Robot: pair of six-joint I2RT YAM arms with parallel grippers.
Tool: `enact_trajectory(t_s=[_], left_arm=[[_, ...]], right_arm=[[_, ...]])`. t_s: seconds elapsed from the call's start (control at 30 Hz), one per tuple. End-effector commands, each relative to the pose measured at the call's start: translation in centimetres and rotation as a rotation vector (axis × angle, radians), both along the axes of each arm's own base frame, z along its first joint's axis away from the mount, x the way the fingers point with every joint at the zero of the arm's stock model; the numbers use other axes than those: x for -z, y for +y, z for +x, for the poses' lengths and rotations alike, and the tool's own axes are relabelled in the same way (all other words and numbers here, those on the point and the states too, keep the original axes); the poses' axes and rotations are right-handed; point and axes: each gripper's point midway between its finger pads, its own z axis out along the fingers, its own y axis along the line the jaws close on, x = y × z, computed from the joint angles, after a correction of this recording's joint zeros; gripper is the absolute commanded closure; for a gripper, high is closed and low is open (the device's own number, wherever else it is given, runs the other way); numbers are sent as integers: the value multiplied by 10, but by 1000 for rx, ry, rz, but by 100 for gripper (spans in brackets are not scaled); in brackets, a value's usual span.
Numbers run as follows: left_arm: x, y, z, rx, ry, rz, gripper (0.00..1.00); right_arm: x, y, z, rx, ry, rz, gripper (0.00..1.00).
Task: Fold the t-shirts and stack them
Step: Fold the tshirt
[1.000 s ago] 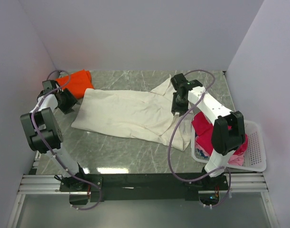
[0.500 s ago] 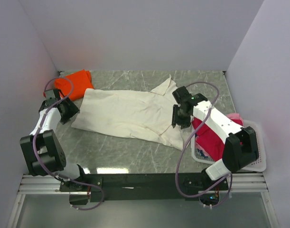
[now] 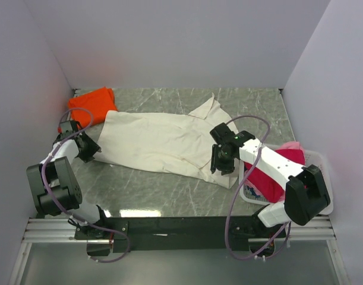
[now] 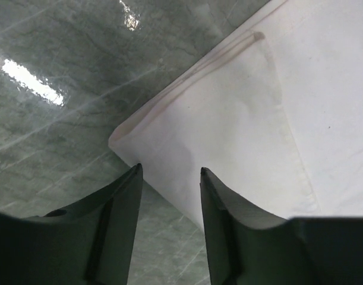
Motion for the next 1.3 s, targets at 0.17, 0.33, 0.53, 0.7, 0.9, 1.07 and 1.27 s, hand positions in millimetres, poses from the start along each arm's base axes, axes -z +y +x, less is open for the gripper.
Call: enact_trajectory(t_s=[0.17, 0.33, 0.53, 0.7, 0.9, 1.07, 1.27], left_arm=[[6, 10, 16, -31, -18, 14, 66], [11, 12, 12, -39, 5, 20, 71], [21, 12, 1, -38, 39, 23, 76], [37, 14, -6, -41, 78, 10, 99], [35, 36, -7, -72, 78, 22, 99], [31, 50, -6, -104, 59, 22, 99], [33, 50, -5, -99, 54, 15, 99]], right_arm=[[-12, 6, 0, 40, -56, 47, 50], [-6, 7, -14, 47, -37, 53, 51], [8, -1, -27, 76, -5, 36, 51], [12, -8, -31, 88, 1, 5, 51], [15, -13, -32, 93, -1, -21, 51], [22, -12, -33, 77, 8, -29, 51], [33, -8, -35, 57, 19, -7, 51]])
